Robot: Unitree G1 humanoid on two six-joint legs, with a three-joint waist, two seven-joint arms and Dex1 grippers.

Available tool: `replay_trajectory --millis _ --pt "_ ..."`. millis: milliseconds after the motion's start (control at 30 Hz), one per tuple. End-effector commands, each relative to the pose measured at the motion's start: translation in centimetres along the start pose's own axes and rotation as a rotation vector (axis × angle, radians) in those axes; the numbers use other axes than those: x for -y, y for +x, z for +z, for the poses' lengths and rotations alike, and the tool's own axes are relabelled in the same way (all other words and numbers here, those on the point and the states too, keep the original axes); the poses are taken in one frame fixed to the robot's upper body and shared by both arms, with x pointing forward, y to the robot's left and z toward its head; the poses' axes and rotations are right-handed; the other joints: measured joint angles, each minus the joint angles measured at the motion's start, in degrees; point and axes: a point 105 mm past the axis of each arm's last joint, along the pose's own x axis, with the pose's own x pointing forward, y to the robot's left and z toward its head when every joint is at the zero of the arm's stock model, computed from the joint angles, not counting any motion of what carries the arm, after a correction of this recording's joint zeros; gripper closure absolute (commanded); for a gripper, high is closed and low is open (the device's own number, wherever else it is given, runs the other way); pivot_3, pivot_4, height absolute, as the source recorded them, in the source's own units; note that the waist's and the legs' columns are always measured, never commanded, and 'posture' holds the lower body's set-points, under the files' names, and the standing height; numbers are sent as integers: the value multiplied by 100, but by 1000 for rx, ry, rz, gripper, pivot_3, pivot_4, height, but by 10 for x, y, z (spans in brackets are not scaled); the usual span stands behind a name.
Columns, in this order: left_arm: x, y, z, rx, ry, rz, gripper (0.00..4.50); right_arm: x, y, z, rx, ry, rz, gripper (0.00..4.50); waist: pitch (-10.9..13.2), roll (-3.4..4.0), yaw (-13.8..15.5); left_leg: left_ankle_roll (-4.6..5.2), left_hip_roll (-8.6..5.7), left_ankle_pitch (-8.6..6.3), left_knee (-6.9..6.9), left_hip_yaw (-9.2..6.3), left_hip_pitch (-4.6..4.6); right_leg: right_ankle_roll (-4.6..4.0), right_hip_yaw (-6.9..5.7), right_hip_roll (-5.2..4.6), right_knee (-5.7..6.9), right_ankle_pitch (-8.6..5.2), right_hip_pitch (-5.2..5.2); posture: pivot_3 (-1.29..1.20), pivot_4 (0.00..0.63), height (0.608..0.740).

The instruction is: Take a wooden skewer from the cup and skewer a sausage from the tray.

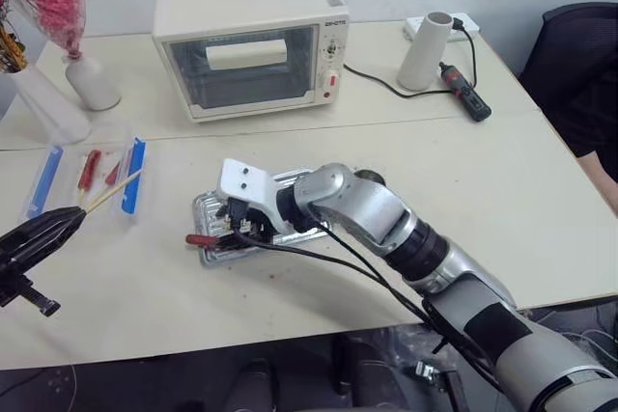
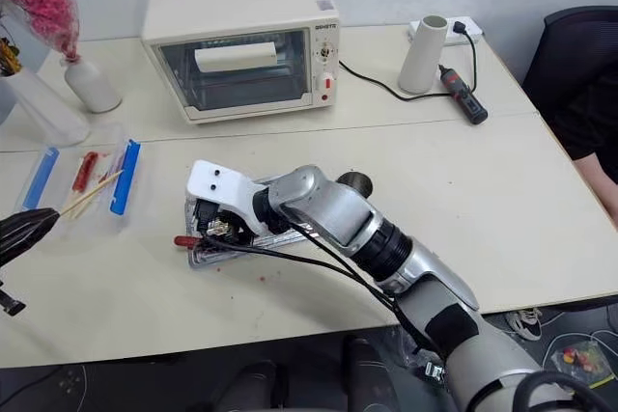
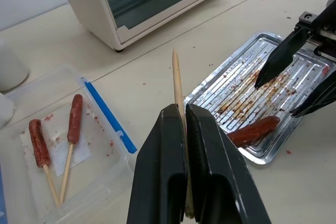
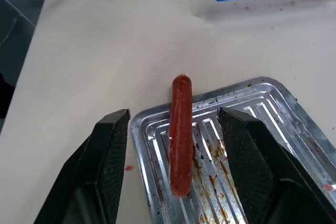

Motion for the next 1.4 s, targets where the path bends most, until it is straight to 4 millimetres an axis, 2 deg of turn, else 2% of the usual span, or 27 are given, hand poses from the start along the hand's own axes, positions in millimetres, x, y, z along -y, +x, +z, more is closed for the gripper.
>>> replay_trajectory --millis 33,567,700,833,1000,1100,1233,1400 --pt "0 -3 11 36 44 18 4500 0 15 -2 0 -57 -16 1728 -1 -1 -40 -1 0 1 0 0 2 -1 0 0 4 -1 0 0 150 740" --pt "-10 4 18 57 66 17 4500 -4 48 -20 -47 -116 -25 1728 -2 -3 -135 -11 2 4 0 -2 1 -12 -3 3 41 -6 -8 0 150 740" --pt "-11 4 19 60 70 16 4500 -4 51 -23 -47 -123 -29 2610 -3 -4 -140 -11 3 5 -1 -3 2 -12 -2 3 42 -6 -8 0 150 740" --pt "-11 5 19 61 73 16 4500 -2 51 -20 -36 -112 -32 3855 -3 -5 -142 -13 4 5 -1 -3 3 -13 -3 3 42 -7 -8 0 150 740" --pt "-12 6 19 65 73 16 4500 -2 50 -17 -19 -101 -28 3855 -3 -5 -140 -15 4 5 -1 -5 2 -13 -3 3 43 -7 -8 0 150 740" --pt "-12 7 19 67 74 13 4500 -2 50 -15 -7 -89 -24 4317 -3 -5 -141 -15 4 5 0 -4 2 -13 -3 3 44 -7 -7 0 150 740" --pt "-10 11 18 73 69 -11 4500 -4 40 -4 32 -67 2 4371 -3 -6 -137 -15 4 5 -1 -5 2 -13 -3 3 46 -7 -8 0 150 740" --pt "-2 24 22 83 60 -109 4500 -4 -10 16 97 -120 103 4371 -4 -7 -99 -14 1 5 1 -8 1 -13 -11 3 46 -7 -5 0 150 740"
